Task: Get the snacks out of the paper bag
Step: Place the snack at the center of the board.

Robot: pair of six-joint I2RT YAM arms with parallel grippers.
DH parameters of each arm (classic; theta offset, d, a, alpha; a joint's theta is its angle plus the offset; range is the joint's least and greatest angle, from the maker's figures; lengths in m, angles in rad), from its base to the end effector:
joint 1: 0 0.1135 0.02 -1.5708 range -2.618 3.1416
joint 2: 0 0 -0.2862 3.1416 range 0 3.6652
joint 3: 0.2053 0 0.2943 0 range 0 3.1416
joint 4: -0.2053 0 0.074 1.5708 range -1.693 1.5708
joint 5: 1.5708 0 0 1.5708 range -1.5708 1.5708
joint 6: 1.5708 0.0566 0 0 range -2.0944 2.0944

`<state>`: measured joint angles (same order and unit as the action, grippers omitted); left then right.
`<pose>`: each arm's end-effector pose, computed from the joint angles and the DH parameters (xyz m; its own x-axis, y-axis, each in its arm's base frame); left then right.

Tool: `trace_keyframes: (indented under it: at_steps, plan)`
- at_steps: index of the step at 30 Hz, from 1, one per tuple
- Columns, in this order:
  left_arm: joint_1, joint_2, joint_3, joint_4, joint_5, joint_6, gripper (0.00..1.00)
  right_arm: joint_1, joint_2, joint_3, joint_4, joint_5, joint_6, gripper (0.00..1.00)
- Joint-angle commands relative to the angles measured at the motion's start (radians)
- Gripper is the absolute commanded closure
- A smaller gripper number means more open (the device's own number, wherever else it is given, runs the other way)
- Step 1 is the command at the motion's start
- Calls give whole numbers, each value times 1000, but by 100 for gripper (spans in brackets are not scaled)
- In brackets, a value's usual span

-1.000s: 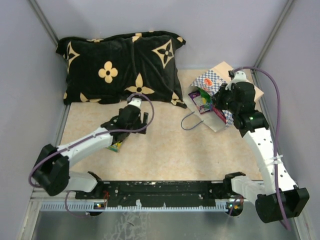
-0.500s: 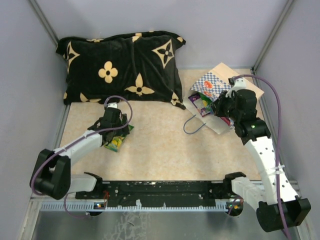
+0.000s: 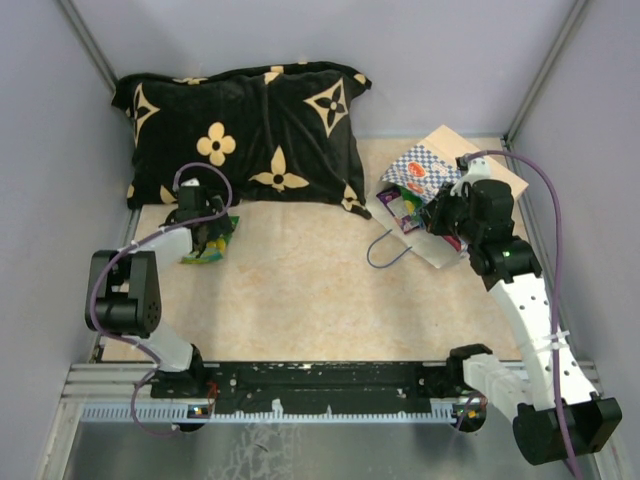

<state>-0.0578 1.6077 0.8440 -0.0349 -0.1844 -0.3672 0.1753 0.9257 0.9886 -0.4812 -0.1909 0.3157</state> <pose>0.3706 -0.0111 0.1507 -0.6420 -0.3163 -0.6984 -0.3229 0.9377 -0.1279 0.2444 0.0542 0.3675 -0.4864 0.2235 -0.8447 -0.2009 0.9123 0.3570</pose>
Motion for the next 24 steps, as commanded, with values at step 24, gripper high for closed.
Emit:
trace_keyframes:
  at_steps: [24]
  plan:
    - [244,98,32,69,-57,285,4,1,-6,-12,28,-67,20,100]
